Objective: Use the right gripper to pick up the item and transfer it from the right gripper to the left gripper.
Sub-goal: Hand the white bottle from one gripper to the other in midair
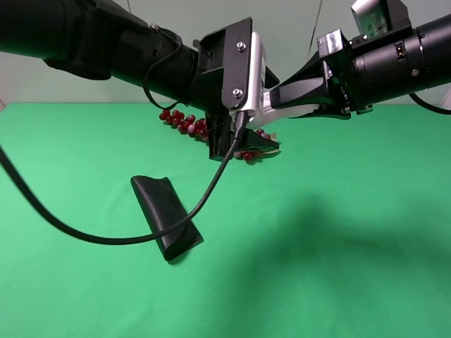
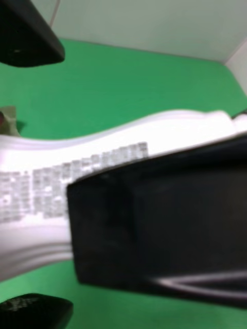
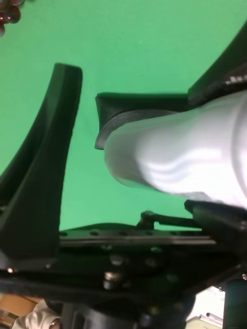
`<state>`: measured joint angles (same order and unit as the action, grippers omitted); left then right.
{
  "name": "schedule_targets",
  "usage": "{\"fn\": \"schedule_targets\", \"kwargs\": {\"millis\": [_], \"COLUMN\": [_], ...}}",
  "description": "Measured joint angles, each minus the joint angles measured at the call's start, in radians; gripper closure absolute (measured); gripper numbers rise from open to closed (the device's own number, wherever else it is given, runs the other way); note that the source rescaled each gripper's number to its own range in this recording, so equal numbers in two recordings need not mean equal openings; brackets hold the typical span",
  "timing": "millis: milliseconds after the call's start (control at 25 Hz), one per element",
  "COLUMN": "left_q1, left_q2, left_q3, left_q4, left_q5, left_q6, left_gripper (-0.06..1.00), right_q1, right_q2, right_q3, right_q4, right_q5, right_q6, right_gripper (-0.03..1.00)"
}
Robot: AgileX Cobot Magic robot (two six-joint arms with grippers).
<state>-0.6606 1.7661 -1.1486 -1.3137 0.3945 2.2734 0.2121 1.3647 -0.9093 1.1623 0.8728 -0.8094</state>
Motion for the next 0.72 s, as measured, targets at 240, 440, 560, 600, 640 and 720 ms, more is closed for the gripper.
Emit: {"fn": "schedule_targets", "kwargs": {"millis": [240, 440, 560, 600, 640, 720], "left_q1": [0.0, 0.0, -0.002, -0.003, -0.003, -0.003], "left_q2": [0.033, 0.041, 0.044, 0.044, 0.044, 0.044], "left_q3": [-0.008, -0.009, -0.009, -0.009, -0.009, -0.009], "left_q4": [-0.103, -0.208, -0.237, -0.241, -0.242, -0.244], "left_q5": [0.006, 0.011, 0.024, 0.024, 0.024, 0.024], "left_q6": [0.067, 0.128, 0.146, 0.147, 0.148, 0.148], "left_gripper": [-0.04, 0.27, 0.76, 0.76, 0.76, 0.76], "right_q1": [0.0, 0.0, 0.0, 0.0, 0.0, 0.0], "right_q2": [0.0, 0.0, -0.001, -0.001, -0.001, -0.001], "right_q3": [0.0, 0.0, 0.0, 0.0, 0.0, 0.0], "right_q4": [-0.013, -0.019, -0.008, -0.008, -0.008, -0.008], "right_q5": [-0.001, -0.013, -0.037, -0.037, -0.037, -0.037], "right_q6": [0.0, 0.0, 0.0, 0.0, 0.0, 0.0], "right_gripper": [0.95, 0.95, 0.95, 0.95, 0.95, 0.95]}}
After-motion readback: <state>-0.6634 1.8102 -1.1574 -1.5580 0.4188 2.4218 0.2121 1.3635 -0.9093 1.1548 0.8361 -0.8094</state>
